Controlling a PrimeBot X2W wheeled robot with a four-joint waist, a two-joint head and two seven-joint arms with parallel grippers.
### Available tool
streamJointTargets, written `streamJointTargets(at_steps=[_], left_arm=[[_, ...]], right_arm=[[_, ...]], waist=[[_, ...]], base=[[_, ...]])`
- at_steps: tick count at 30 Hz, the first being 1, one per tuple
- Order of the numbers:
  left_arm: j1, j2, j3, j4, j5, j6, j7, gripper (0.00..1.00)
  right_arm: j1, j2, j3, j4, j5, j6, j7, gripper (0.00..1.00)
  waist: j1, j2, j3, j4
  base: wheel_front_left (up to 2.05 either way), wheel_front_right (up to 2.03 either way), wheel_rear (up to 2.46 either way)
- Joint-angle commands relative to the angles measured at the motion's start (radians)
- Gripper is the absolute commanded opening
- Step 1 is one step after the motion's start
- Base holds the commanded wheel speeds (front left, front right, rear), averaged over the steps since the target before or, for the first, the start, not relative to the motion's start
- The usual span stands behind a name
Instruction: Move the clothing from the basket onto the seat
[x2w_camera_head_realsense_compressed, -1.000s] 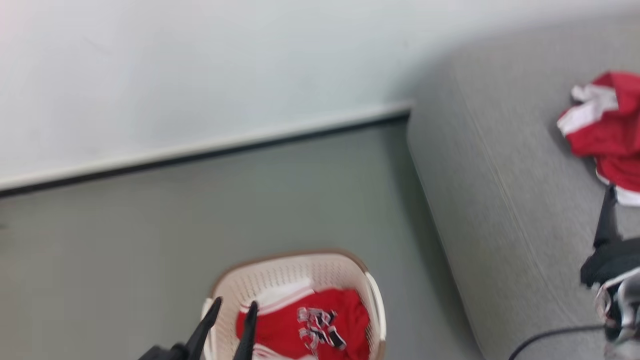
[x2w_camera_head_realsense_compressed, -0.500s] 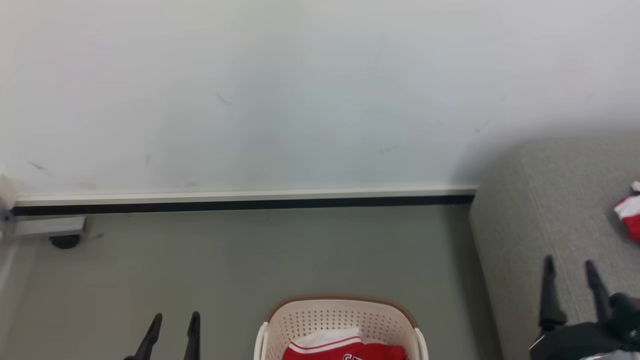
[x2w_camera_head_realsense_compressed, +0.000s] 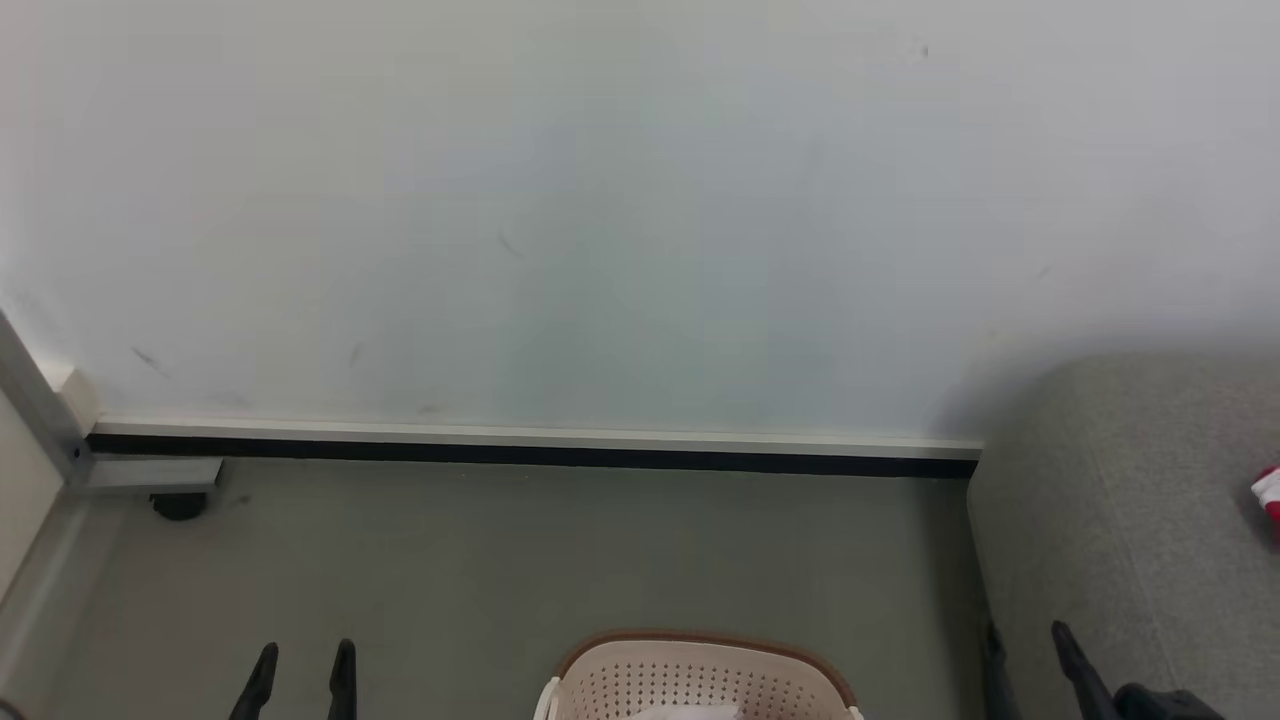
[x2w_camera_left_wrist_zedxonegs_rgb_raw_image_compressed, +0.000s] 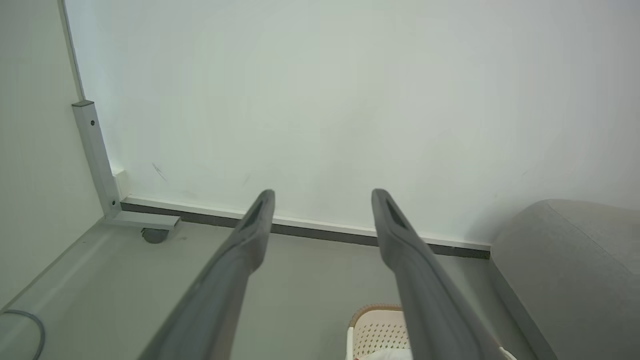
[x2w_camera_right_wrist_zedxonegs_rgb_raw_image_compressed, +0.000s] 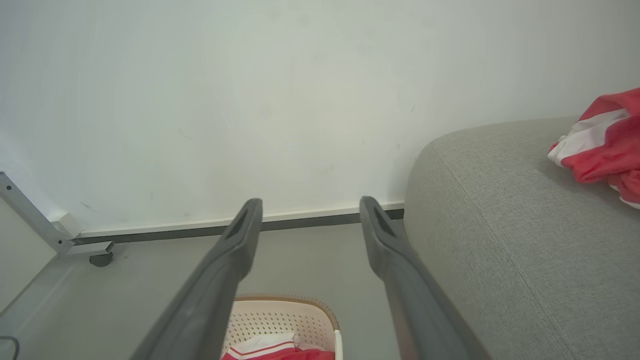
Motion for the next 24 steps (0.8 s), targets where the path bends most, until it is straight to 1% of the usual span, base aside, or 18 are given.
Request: streamJointTargets(at_steps=[1, 2, 10, 24], left_arm=[[0.022, -0.002, 0.003, -0.002, 0.024, -0.013, -0.005, 1.00], [0.027, -0.006, 0.000, 0.002, 0.025, -0.026, -0.005, 1.00], [0.064, -0.043, 0.024, 0.023, 0.071, -0.057, -0.005, 1.00], [0.065, -0.077, 0.070, 0.032, 0.125, -0.102, -0.005, 1.00]], right_arm=[[0.011, 0.000, 0.016, 0.010, 0.001, -0.001, -0.012, 1.00], [0.010, 0.000, 0.018, 0.015, 0.002, -0.001, -0.015, 1.00], [-0.021, 0.000, 0.044, 0.056, -0.010, -0.001, -0.025, 1.00], [-0.057, 0.000, 0.046, 0.101, 0.023, -0.001, -0.025, 1.00]], waist=[[0.0002, 0.0001, -0.003, -0.021], [0.0002, 0.0001, -0.004, -0.027], [0.0002, 0.0001, -0.010, -0.073], [0.0002, 0.0001, -0.001, -0.080]], base=[[0.00, 0.00, 0.00], [0.00, 0.00, 0.00], [0.00, 0.00, 0.00], [0.00, 0.00, 0.00]])
